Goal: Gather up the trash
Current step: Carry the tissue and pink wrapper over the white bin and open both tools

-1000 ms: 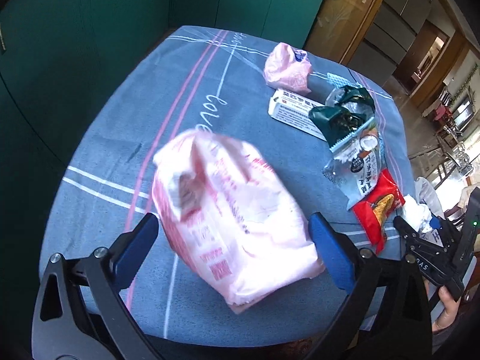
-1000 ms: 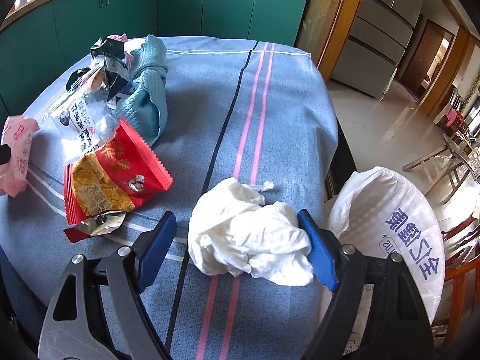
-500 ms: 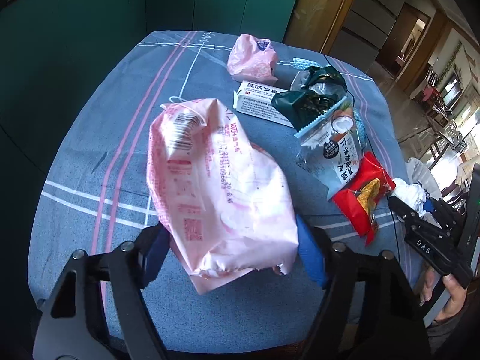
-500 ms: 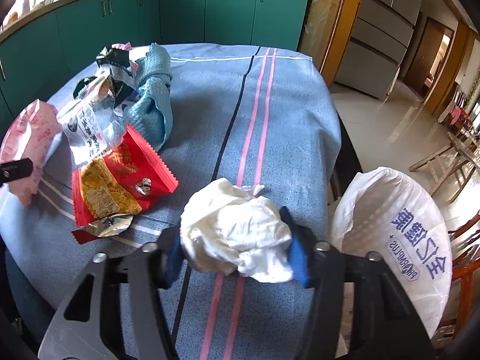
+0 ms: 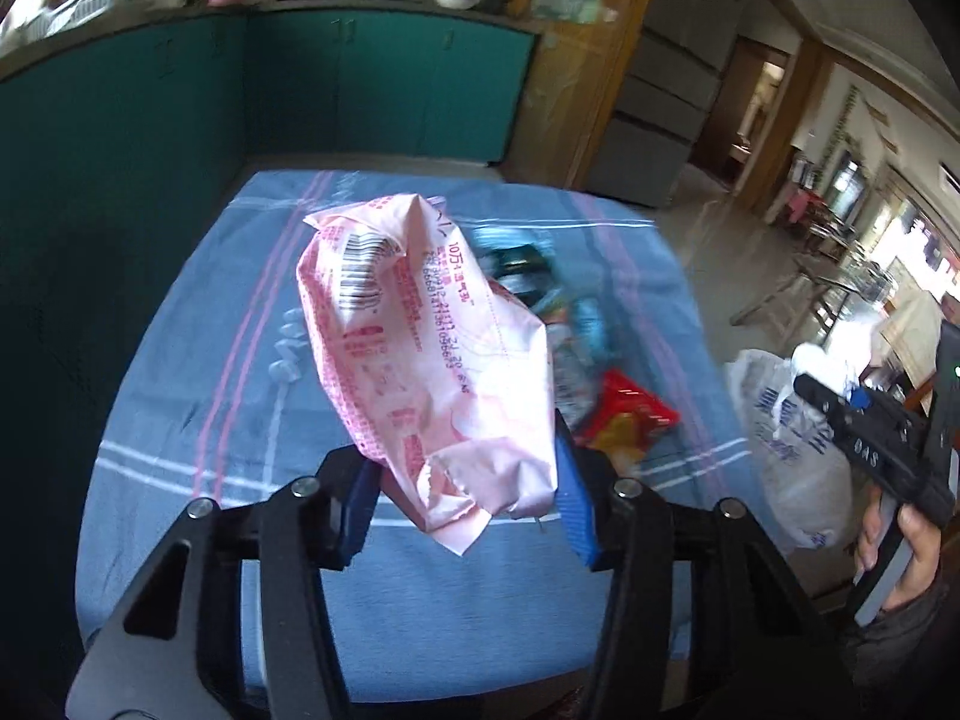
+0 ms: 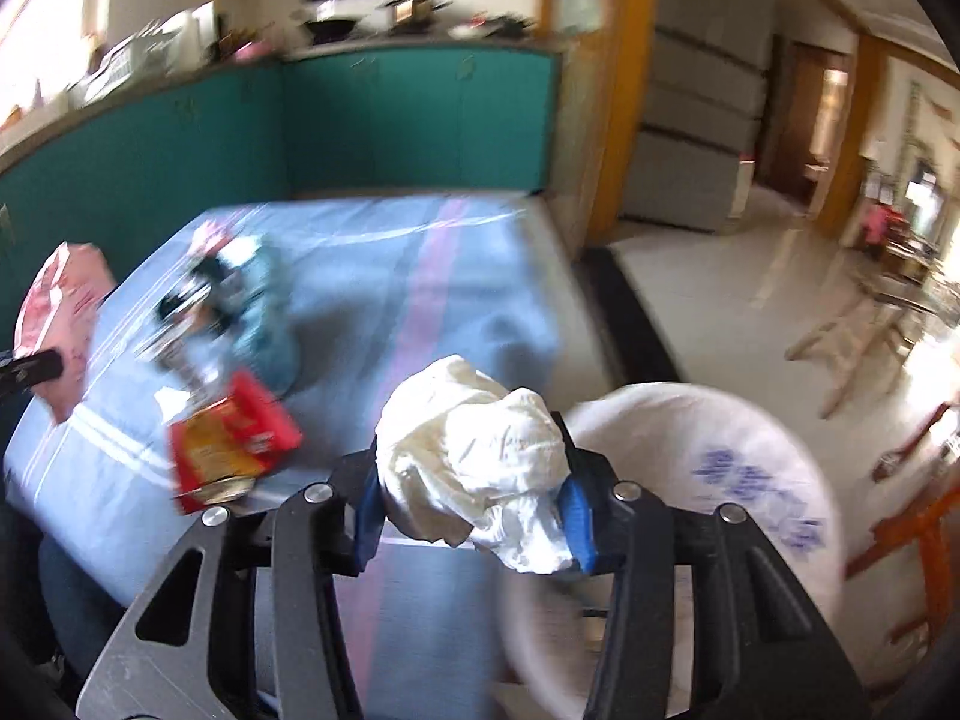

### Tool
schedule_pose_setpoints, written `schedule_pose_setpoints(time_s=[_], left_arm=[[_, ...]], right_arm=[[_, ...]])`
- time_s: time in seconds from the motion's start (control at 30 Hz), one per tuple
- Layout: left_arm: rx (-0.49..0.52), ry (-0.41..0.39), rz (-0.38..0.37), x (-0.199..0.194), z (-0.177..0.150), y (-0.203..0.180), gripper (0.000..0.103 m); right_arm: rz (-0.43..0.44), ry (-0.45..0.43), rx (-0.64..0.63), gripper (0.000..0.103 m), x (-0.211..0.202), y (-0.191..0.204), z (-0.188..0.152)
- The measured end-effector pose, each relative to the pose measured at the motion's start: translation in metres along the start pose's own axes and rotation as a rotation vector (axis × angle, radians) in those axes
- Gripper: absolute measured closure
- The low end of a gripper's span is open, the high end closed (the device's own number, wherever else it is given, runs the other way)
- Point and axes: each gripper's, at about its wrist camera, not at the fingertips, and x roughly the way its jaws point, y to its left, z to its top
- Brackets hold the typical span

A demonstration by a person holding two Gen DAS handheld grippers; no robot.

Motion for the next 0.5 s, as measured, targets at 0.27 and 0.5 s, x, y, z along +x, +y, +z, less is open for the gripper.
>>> schedule_pose_setpoints(time_s=[0.27,0.5], left_arm=[[0.237,0.070,-0.273,0.033,0.000,-0.127,0.051],[0.452,0.161,-0.453,0.075,-0.021,-0.242,0.048]], right_arm=[[-0.191,0.159,0.190,0.052,0.004,-0.098,-0.045],[-0.219,0.143,0.288,0.028,-0.015,-0.125,-0.066]])
